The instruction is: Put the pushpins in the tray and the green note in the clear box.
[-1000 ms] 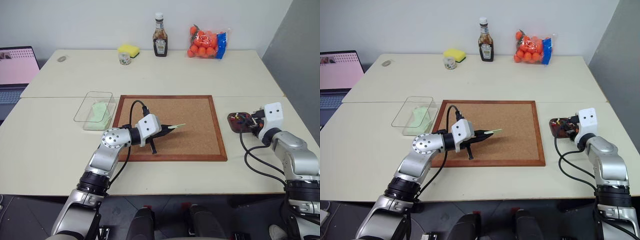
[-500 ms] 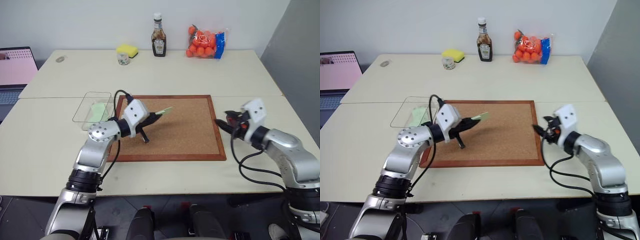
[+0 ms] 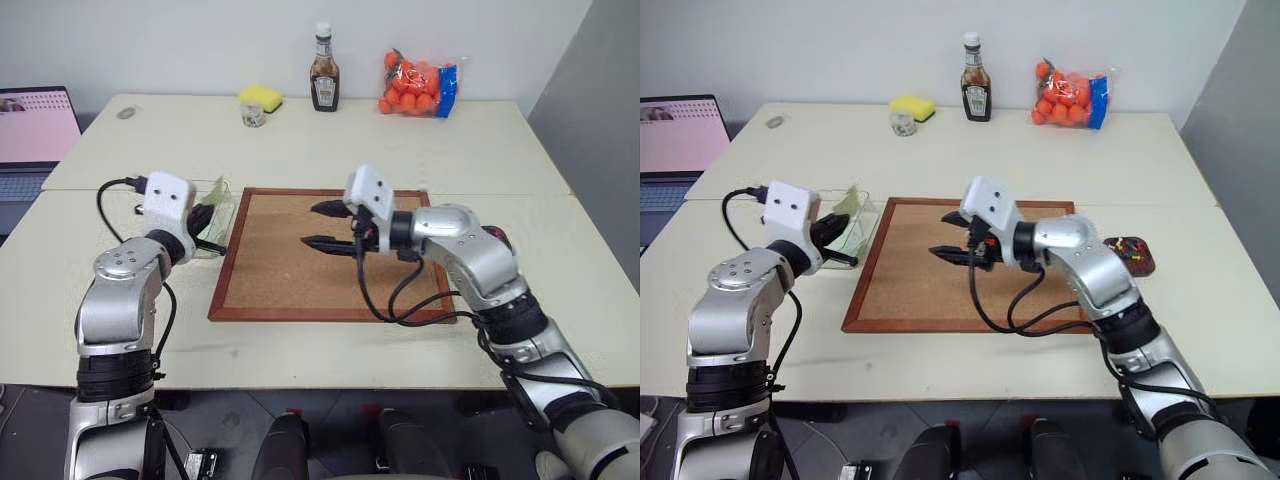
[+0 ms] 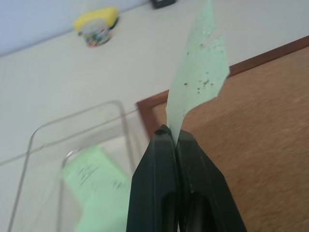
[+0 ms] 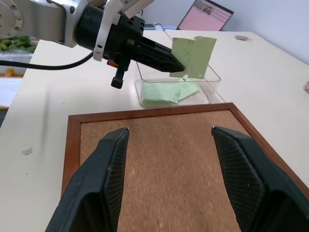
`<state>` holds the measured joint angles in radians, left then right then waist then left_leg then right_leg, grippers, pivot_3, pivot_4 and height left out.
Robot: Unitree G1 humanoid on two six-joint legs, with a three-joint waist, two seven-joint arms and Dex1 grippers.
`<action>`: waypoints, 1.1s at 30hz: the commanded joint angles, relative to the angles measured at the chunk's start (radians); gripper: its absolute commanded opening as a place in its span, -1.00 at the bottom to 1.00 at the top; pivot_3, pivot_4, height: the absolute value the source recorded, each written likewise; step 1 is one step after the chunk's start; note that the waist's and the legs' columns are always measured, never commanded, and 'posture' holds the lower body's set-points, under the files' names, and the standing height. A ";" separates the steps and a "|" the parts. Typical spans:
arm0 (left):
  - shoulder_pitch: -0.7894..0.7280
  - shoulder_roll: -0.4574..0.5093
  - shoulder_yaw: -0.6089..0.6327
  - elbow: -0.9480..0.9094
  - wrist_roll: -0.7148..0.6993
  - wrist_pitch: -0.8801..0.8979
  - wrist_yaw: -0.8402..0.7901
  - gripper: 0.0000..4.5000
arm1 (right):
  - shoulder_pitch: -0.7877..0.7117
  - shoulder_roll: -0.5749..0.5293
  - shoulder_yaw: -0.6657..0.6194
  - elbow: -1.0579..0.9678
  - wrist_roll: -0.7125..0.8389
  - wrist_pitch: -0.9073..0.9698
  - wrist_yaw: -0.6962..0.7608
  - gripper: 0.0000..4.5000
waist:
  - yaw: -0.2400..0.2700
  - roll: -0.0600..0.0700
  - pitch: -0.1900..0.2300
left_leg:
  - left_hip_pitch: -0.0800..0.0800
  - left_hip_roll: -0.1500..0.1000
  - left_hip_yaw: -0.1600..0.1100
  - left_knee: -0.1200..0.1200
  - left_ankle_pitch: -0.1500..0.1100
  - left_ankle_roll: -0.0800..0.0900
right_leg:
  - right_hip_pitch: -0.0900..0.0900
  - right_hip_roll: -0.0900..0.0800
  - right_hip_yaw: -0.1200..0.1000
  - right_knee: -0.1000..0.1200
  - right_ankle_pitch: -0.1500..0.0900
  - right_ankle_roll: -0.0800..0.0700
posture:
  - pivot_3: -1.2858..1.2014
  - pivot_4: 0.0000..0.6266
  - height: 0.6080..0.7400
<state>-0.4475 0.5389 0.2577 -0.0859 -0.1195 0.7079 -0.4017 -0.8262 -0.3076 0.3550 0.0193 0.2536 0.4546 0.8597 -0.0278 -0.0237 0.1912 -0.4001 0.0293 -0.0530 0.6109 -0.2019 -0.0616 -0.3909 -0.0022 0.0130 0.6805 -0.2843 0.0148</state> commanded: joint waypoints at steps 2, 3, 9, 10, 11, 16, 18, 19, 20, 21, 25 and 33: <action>-0.038 -0.037 0.069 -0.043 -0.022 0.061 0.101 -1.00 | -0.057 0.036 0.009 0.052 -0.037 -0.073 0.026 0.28 | 0.002 -0.001 0.000 | 0.000 0.000 0.000 0.000 0.000 0.000 | 0.000 -0.001 0.000 0.000 0.000 0.000 | 0.03 -0.52 1.00; -0.049 -0.045 0.081 -0.033 -0.024 0.066 0.123 -1.00 | -0.063 0.045 0.006 0.060 -0.040 -0.077 0.027 0.28 | 0.002 -0.001 0.000 | 0.000 0.000 0.000 0.000 0.000 0.000 | 0.000 -0.001 0.000 0.000 0.000 0.000 | 0.03 -0.52 1.00; -0.083 -0.070 0.100 0.007 -0.063 0.087 0.161 -1.00 | -0.068 0.071 0.001 0.071 -0.051 -0.083 0.035 0.28 | 0.000 -0.002 0.000 | 0.000 0.000 0.000 0.000 0.000 0.000 | 0.000 -0.001 0.000 0.000 0.000 -0.001 | 0.03 -0.52 1.00; -0.087 -0.079 0.108 0.010 -0.070 0.095 0.175 -1.00 | -0.068 0.073 0.000 0.071 -0.052 -0.082 0.036 0.28 | -0.001 -0.002 0.000 | 0.000 0.000 0.000 0.000 0.000 0.000 | 0.000 -0.001 0.000 0.000 0.001 -0.001 | 0.03 -0.52 1.00; -0.090 -0.087 0.116 0.012 -0.077 0.103 0.185 -0.83 | -0.069 0.075 -0.001 0.072 -0.053 -0.082 0.035 0.29 | -0.001 -0.002 0.000 | 0.000 0.000 0.000 0.000 0.000 0.000 | 0.000 -0.001 0.000 0.000 0.003 -0.005 | 0.03 -0.52 1.00; -0.111 -0.118 0.148 0.020 -0.113 0.136 0.232 -0.44 | -0.070 0.076 -0.010 0.070 -0.056 -0.077 0.035 0.29 | -0.001 -0.002 0.000 | 0.000 0.000 0.000 0.000 0.000 0.000 | 0.000 -0.001 0.000 0.000 0.003 -0.005 | 0.03 -0.52 1.00; -0.112 -0.117 0.145 0.018 -0.118 0.139 0.241 -0.28 | -0.069 0.075 -0.012 0.066 -0.056 -0.074 0.037 0.29 | -0.001 -0.002 0.000 | 0.000 0.000 0.000 0.000 0.000 0.000 | 0.000 -0.001 0.000 0.000 0.003 -0.005 | 0.03 -0.52 1.00; -0.113 -0.117 0.144 0.018 -0.120 0.139 0.245 -0.17 | -0.069 0.074 -0.012 0.066 -0.056 -0.073 0.037 0.29 | -0.001 -0.002 0.000 | 0.000 0.000 0.000 0.000 0.000 0.000 | 0.000 -0.001 0.000 0.000 0.003 -0.005 | 0.03 -0.52 1.00; -0.114 -0.118 0.145 0.018 -0.121 0.136 0.253 -0.09 | -0.069 0.074 -0.013 0.065 -0.056 -0.072 0.037 0.29 | -0.001 -0.002 0.000 | 0.000 0.000 0.000 0.000 0.000 0.000 | 0.000 -0.001 0.000 0.000 0.003 -0.005 | 0.03 -0.52 1.00; -0.119 -0.123 0.151 0.021 -0.125 0.134 0.265 0.02 | -0.069 0.074 -0.014 0.064 -0.055 -0.070 0.036 0.29 | -0.001 -0.002 0.000 | 0.000 0.000 0.000 0.000 0.000 0.000 | 0.000 -0.001 0.000 0.000 0.003 -0.005 | 0.03 -0.52 1.00; -0.137 -0.136 0.168 0.027 -0.137 0.125 0.301 0.34 | -0.067 0.073 -0.019 0.064 -0.055 -0.071 0.032 0.29 | -0.001 -0.003 0.001 | 0.000 0.000 0.000 0.000 0.000 0.000 | 0.000 -0.001 0.000 0.000 0.003 -0.005 | 0.03 -0.52 1.00; -0.044 -0.040 -0.012 -0.145 -0.123 -0.004 0.120 0.84 | 0.060 0.060 -0.108 -0.068 -0.010 -0.034 -0.045 0.29 | -0.001 -0.004 0.001 | 0.000 0.000 0.000 0.000 0.000 -0.001 | 0.000 -0.001 0.000 0.000 0.003 -0.005 | 0.03 -0.52 1.00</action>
<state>-0.5284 0.4563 0.3065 -0.1203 -0.2431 0.7635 -0.1950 -0.8188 -0.2369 0.3115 0.0420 0.2164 0.4034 0.8576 -0.0288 -0.0277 0.1917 -0.4002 0.0294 -0.0526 0.6106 -0.2022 -0.0629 -0.3910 -0.0037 0.0136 0.6801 -0.2810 0.0094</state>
